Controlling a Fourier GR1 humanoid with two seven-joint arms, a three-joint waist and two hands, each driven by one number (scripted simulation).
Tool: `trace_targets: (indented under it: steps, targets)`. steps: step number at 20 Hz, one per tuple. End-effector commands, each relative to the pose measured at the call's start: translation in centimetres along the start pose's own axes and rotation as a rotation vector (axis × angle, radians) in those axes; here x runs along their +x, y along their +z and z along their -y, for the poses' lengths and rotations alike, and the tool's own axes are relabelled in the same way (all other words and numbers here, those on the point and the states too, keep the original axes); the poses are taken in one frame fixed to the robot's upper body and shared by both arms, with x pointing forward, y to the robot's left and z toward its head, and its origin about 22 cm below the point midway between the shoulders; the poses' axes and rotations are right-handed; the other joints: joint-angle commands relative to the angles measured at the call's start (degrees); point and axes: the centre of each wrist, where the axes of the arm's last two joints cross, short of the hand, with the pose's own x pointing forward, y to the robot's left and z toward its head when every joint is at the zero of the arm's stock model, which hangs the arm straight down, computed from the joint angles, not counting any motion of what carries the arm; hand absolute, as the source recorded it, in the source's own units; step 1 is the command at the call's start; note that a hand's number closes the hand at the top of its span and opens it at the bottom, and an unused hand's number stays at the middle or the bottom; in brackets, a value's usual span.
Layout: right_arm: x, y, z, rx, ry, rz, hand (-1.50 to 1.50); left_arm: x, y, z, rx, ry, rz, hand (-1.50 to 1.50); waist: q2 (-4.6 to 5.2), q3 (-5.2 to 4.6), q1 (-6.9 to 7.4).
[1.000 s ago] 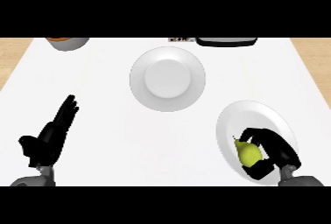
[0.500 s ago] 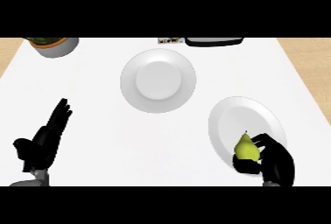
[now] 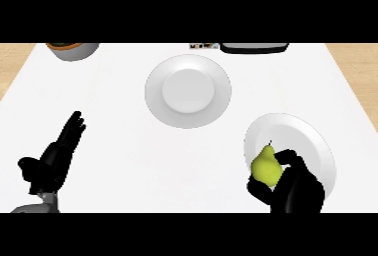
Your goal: Pick the pear from the plate and place it in the plate
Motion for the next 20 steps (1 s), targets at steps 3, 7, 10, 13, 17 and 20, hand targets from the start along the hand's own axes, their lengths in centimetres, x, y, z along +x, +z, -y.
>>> trace_targets:
  steps: [3, 7, 10, 13, 17, 20]
  targets:
    - [4.4, 2.9, 3.4, -0.258, -0.038, -0.046, 1.5, 0.1, -0.2, 0.3, -0.02, 0.006, 0.006, 0.0, 0.27, 0.13, 1.18]
    - [6.5, 4.8, 4.7, -0.294, -0.038, -0.005, 1.5, 0.5, -0.6, 0.8, -0.041, 0.004, 0.019, 0.0, 0.71, 0.33, 2.22]
    - [7.9, 4.5, 5.6, -0.292, -0.033, 0.015, 1.5, 1.3, -1.5, 0.7, -0.061, 0.009, 0.039, 0.0, 0.99, 0.36, 2.65]
    - [9.4, 2.9, 5.2, -0.304, -0.024, 0.011, 1.5, 0.8, -1.0, 1.1, -0.065, 0.015, 0.032, 0.0, 1.34, 0.4, 4.16]
    - [11.5, 1.1, 5.1, -0.244, -0.04, 0.004, 1.5, 0.9, -1.7, 1.0, -0.079, -0.007, 0.036, 0.0, 1.69, 0.46, 4.47]
    - [13.3, -0.3, 5.2, -0.223, -0.061, 0.004, 1.5, 1.5, -2.2, 1.2, -0.103, -0.002, 0.051, 0.0, 1.73, 0.47, 5.41]
